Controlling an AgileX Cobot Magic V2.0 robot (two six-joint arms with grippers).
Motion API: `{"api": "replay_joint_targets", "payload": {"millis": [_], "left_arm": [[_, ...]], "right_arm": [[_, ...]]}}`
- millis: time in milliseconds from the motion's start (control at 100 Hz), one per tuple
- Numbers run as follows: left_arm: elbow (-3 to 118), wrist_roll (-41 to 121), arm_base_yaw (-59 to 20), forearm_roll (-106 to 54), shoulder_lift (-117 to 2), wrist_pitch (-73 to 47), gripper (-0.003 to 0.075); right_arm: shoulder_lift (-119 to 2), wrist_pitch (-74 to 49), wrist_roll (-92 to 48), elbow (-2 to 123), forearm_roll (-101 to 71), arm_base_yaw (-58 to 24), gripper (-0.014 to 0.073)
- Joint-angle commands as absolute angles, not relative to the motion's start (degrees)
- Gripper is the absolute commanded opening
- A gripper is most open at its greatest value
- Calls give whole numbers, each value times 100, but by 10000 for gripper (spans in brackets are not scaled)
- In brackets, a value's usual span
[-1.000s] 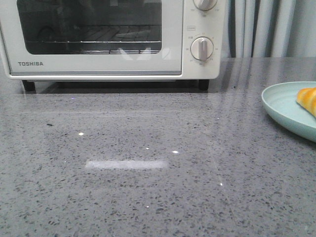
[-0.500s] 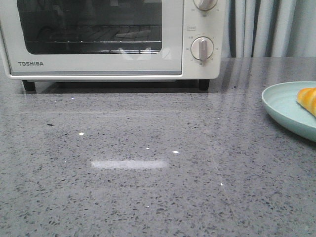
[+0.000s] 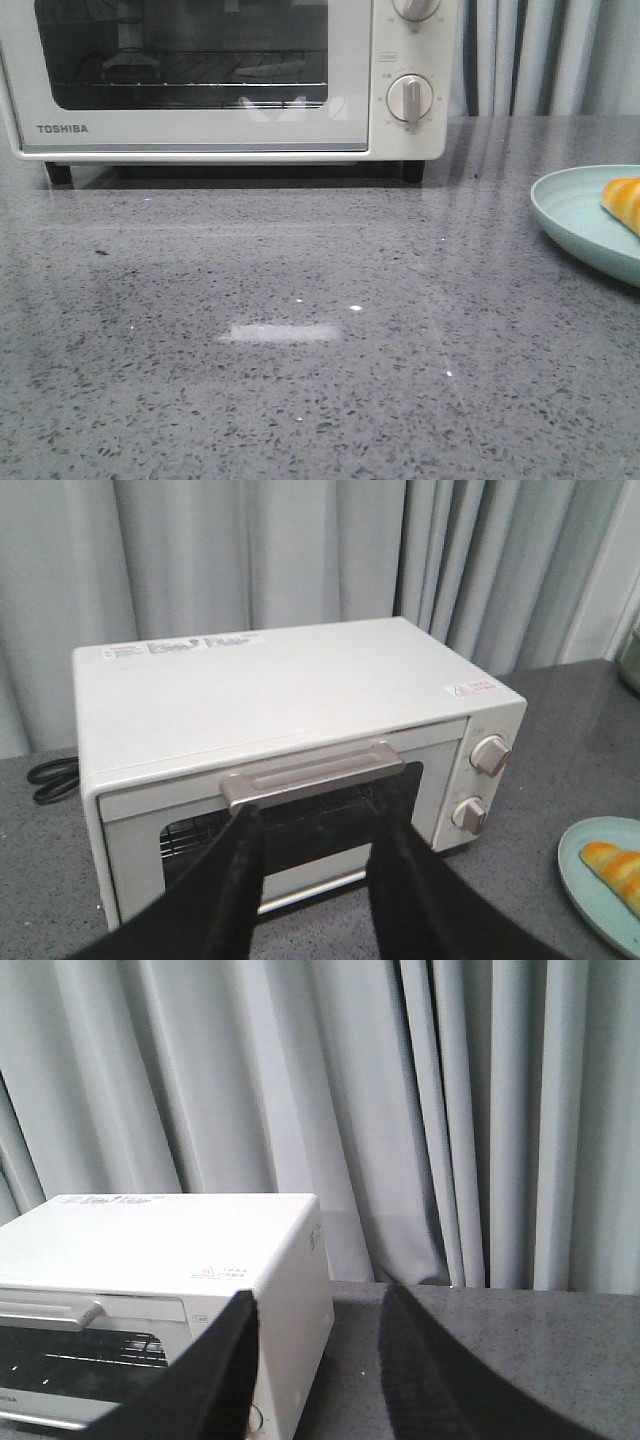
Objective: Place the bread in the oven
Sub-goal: 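Grasp the oven door handle with the left gripper and pull it down open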
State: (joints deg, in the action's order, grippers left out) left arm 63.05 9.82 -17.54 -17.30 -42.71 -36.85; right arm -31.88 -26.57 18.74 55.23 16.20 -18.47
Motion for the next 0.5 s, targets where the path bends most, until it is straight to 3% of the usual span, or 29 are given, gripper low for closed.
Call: {"api": "replay_joint_targets", "payload": {"millis": [0,160,300,490], "left_arm": [[6497,1186,-1850,-1924,-4535,-3170,104],[6497,1195,-1885,-1924,-4951,-2686,-20],[6497,1195,-1885,-2000,-5265,-2331,-19],[6497,1642,-1885,-2497,-5767,-1887,-19]], "right_arm": [[-3325,-2184,1801,5731,1697,-1875,242],[-3337,-2175,1801,5731,1697,-1875,96],[-3337,-2175,1801,5731,1697,-1875,6],[-3337,-2175,1801,5731,1697,-1875,-5]]}}
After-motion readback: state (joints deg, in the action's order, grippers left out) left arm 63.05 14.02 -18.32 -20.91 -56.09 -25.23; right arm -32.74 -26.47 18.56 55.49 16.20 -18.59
